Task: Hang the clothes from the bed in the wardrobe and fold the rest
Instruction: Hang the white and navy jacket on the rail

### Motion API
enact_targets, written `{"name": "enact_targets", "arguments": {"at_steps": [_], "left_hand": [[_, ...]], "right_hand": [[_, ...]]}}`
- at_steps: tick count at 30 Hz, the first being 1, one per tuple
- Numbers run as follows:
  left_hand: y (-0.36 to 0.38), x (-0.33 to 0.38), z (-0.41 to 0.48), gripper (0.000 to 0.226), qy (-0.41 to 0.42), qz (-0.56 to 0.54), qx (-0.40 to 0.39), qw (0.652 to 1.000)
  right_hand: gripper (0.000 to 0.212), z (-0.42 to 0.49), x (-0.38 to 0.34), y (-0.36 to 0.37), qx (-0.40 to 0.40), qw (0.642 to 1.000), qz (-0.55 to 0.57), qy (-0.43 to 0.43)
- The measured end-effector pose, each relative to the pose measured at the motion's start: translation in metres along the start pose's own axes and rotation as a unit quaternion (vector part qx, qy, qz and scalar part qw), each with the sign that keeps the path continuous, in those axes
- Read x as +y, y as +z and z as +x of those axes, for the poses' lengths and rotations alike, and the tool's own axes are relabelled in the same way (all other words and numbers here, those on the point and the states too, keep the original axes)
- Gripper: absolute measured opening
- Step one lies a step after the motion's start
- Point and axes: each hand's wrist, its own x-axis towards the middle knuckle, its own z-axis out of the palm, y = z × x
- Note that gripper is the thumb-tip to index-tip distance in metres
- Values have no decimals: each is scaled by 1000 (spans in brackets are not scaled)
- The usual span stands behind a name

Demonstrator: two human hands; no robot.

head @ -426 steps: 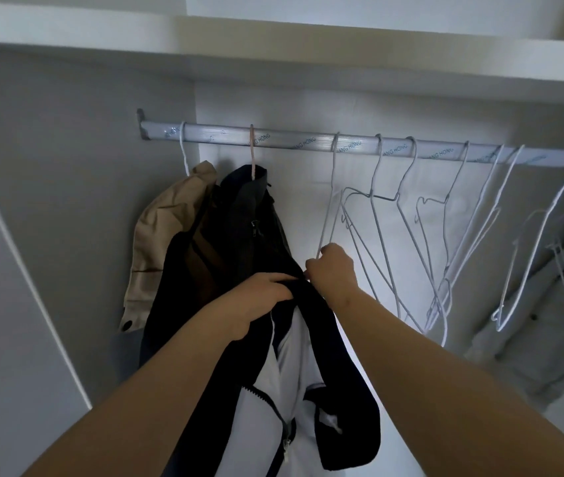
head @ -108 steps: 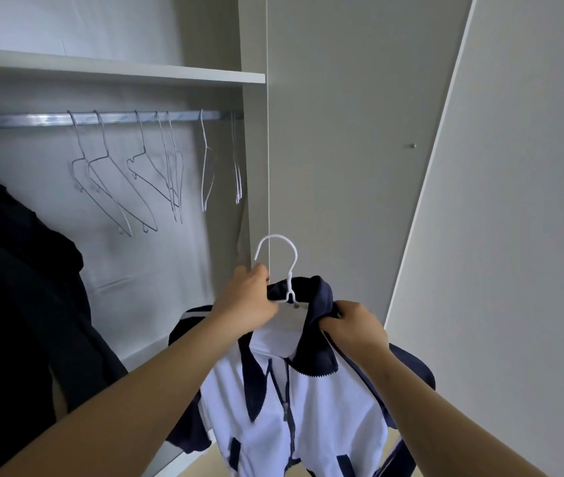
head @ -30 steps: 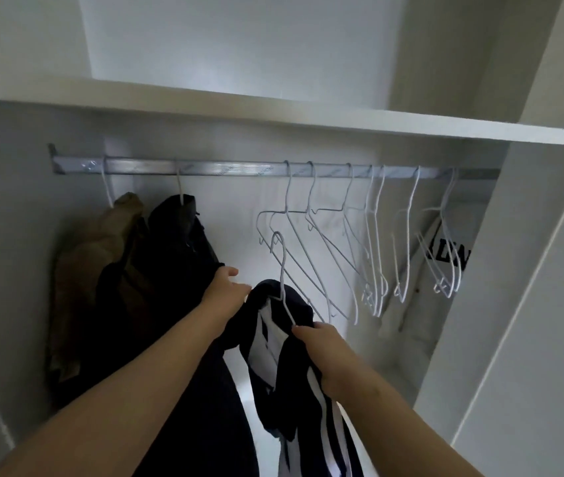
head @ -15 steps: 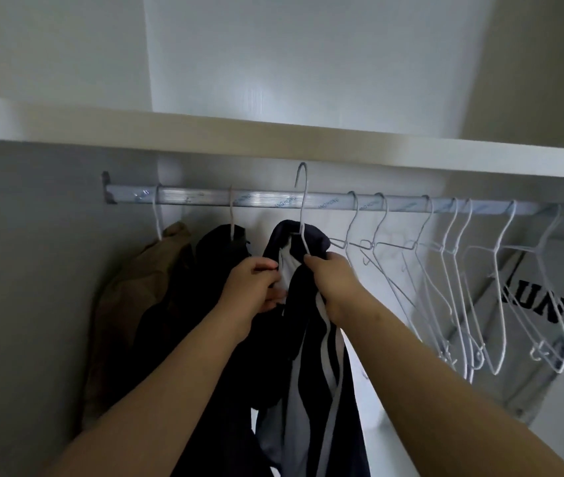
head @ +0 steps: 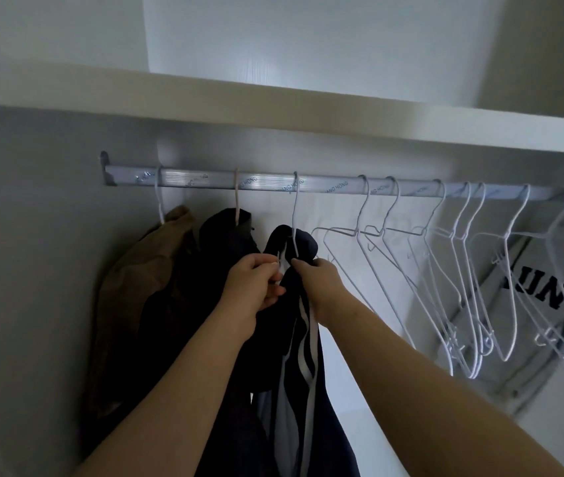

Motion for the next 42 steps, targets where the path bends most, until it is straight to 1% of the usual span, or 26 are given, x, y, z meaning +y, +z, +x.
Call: {"name": "enact_targets", "arguments": {"at_steps": [2, 5, 9, 13, 17, 20, 21, 23, 25, 28, 32, 33, 35, 37, 38, 40, 42], "left_hand": [[4, -1, -6, 18, 7, 5, -1, 1000], [13, -3, -19, 18, 24, 16, -12, 1000], [34, -2, -44, 21, 61, 45, -41, 996], [72, -7, -85, 22, 76, 81, -102, 988], [117, -28, -136, 22, 54, 95, -172, 979], [154, -56, -193, 20, 16, 100, -239, 966], [170, -68, -223, 19, -1, 107, -268, 957], [188, -91, -263, 18, -19, 114, -303, 946], [211, -116, -320, 18, -38, 138, -358, 923], [238, -155, -420, 15, -70, 174, -443, 877], [259, -195, -553, 12, -98, 215, -551, 800], [265, -203, -593, 12, -104, 224, -584, 773], [270, -213, -647, 11, -120, 236, -624, 735], [274, -219, -718, 11, -122, 252, -678, 679], [274, -221, -738, 11, -124, 256, -691, 664], [276, -228, -796, 13, -117, 268, -732, 615], [276, -235, -843, 15, -112, 282, -761, 574]], "right_hand": [[14, -9, 7, -6, 5, 1000, 6, -3], [16, -24, 22, -17, 22, 1000, 12, 6], [11, -54, 43, -37, 35, 996, 66, 38], [10, -95, 61, -76, 93, 992, 73, 47], [10, -151, 81, -134, 160, 983, 80, 44], [13, -214, 107, -185, 237, 964, 106, 60], [14, -248, 120, -206, 271, 953, 113, 70], [15, -293, 140, -230, 305, 938, 127, 100], [15, -357, 162, -259, 360, 912, 148, 127], [13, -459, 198, -298, 442, 866, 169, 162], [12, -593, 236, -331, 536, 796, 209, 186], [12, -633, 245, -338, 567, 772, 216, 191], [13, -688, 258, -346, 606, 734, 231, 201], [14, -759, 273, -353, 663, 675, 249, 206], [13, -779, 277, -354, 677, 657, 257, 210], [11, -837, 290, -355, 721, 601, 278, 204], [11, -883, 301, -351, 745, 560, 295, 212]]}}
